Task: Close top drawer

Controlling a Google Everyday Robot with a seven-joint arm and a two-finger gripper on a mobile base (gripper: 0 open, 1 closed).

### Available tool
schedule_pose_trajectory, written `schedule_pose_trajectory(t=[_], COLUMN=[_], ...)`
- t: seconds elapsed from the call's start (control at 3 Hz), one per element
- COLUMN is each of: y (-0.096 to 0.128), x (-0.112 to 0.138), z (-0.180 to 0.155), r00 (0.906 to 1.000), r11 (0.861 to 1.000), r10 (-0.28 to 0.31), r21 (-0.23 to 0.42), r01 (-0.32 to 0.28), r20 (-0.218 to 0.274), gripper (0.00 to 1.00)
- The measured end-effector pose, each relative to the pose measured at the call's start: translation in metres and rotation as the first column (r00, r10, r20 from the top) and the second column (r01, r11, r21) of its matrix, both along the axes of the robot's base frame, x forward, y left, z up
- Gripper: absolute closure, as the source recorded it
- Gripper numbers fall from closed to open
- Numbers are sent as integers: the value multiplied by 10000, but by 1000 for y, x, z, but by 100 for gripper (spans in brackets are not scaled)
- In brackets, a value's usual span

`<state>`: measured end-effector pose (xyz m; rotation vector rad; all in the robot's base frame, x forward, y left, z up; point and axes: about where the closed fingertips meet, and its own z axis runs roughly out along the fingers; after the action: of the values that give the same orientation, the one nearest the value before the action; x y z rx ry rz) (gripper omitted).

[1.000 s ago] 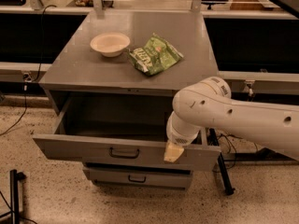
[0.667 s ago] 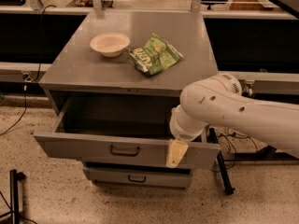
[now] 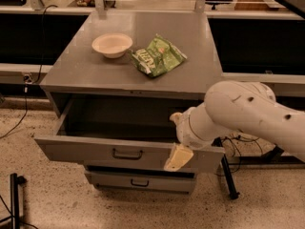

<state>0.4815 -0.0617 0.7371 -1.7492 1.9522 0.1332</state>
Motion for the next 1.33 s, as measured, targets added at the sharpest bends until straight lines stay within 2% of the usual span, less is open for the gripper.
schedule_pose_trajectory(t=[0.33, 0.67, 1.0, 1.33], y=[20, 31, 32, 9], x=[-32, -58, -76, -68], z=[-5, -27, -62, -129], r00=[9988, 9951, 9904, 9860], r11=[9926, 9806, 9739, 9444], r10=[-4, -137, -230, -724], r21=[1214, 1934, 2207, 3075], r01=[64, 325, 531, 1162], r20=[-496, -979, -1365, -1502], gripper=[39, 63, 86, 100])
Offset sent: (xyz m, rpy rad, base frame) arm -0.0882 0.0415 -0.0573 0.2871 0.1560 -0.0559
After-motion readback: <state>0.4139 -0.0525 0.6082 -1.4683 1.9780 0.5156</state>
